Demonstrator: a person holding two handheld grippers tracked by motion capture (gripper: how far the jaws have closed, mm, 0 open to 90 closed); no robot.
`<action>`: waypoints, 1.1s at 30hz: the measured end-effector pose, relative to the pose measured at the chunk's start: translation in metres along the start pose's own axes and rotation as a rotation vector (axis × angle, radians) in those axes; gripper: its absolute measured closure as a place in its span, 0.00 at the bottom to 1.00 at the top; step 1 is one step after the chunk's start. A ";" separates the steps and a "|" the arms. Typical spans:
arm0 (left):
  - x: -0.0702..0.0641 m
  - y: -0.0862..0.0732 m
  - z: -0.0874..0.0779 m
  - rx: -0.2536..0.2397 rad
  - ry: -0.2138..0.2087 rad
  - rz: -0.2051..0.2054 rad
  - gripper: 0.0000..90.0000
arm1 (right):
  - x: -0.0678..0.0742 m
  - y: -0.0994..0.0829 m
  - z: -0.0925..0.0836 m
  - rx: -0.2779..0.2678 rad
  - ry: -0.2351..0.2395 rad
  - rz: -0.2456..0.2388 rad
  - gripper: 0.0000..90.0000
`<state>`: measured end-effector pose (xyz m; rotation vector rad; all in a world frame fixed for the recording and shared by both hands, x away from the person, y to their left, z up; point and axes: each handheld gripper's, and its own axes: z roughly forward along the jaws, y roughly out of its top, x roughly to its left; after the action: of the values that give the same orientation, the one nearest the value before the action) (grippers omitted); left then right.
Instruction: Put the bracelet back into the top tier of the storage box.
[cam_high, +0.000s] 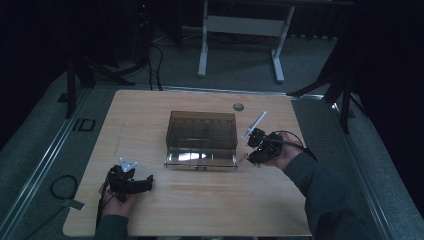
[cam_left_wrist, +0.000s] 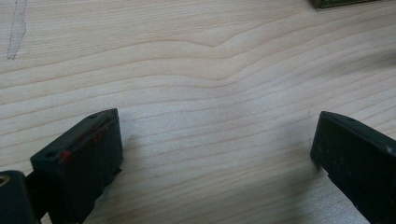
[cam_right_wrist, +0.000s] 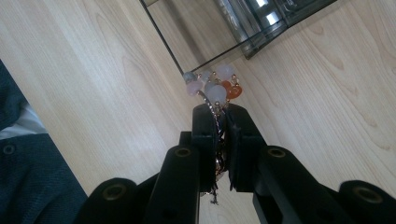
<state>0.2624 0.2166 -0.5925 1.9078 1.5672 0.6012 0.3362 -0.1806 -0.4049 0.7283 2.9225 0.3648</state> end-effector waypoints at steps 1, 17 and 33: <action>0.000 0.000 0.000 0.000 0.000 0.000 0.03 | 0.000 0.001 0.000 0.000 0.000 0.000 0.92; 0.000 0.000 0.000 0.000 0.000 0.000 0.03 | 0.004 0.011 -0.004 0.000 0.003 -0.028 0.92; 0.000 0.000 0.000 0.001 0.000 0.001 0.03 | 0.007 0.027 -0.003 -0.006 0.011 -0.046 0.92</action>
<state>0.2624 0.2166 -0.5925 1.9086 1.5672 0.6013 0.3414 -0.1552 -0.3951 0.6595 2.9415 0.3748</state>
